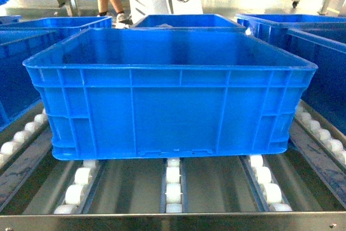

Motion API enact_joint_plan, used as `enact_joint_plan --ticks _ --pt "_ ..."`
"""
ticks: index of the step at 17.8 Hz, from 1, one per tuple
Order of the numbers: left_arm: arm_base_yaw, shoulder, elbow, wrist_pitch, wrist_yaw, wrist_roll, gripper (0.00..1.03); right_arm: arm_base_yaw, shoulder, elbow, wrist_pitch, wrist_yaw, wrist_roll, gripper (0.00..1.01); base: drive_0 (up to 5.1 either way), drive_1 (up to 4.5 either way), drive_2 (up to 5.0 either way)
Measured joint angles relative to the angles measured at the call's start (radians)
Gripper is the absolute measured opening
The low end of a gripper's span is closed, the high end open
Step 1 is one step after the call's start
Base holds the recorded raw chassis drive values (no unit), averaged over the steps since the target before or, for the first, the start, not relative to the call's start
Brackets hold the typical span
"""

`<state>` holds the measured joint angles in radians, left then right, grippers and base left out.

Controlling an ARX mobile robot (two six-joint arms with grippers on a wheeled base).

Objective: Place box next to blue box on left shelf

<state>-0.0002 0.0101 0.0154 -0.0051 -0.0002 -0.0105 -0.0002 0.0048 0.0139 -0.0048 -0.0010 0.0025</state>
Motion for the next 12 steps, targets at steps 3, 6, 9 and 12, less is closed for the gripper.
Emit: enact_joint_plan --ticks 3,6,9,12 --pt "0.000 0.000 0.000 0.000 0.000 0.000 0.98 0.000 0.000 0.000 0.000 0.000 0.000 0.98 0.0 0.00 0.0" --pt "0.000 0.000 0.000 0.000 0.000 0.000 0.98 0.000 0.000 0.000 0.000 0.000 0.000 0.98 0.0 0.00 0.0" --pt "0.000 0.000 0.000 0.000 0.000 0.000 0.98 0.000 0.000 0.000 0.000 0.000 0.000 0.98 0.0 0.00 0.0" --pt "0.000 0.000 0.000 0.000 0.000 0.000 0.98 0.000 0.000 0.000 0.000 0.000 0.000 0.98 0.0 0.00 0.0"
